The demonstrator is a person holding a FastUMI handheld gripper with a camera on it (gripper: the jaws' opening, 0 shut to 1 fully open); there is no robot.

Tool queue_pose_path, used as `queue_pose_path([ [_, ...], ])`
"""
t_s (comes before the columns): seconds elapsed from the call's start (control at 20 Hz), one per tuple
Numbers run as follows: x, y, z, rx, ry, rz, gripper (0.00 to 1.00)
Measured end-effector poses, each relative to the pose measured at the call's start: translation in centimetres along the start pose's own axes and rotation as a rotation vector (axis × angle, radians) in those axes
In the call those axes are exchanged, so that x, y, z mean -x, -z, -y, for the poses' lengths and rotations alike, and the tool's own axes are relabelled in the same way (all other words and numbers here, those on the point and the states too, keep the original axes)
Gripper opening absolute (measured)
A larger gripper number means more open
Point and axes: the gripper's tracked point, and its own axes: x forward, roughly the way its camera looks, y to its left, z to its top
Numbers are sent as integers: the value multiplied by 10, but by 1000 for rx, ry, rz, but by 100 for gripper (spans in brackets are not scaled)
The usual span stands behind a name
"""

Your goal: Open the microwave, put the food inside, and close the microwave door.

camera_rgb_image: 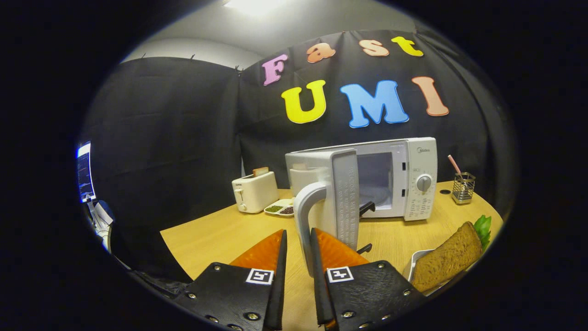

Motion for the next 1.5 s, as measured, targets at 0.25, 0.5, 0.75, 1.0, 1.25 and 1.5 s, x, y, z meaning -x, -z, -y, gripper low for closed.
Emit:
queue_pose_path([
  [0.25,-4,11,-49,47,-81,-7,28],
  [0.5,-13,14,-90,56,-125,-10,28],
  [0.75,-30,18,-139,22,-214,-18,27],
  [1.0,-51,18,-186,11,-280,-17,27],
  [1.25,-75,17,-226,-2,-340,-14,27],
  [1.5,-95,24,-257,11,-407,-37,32],
])
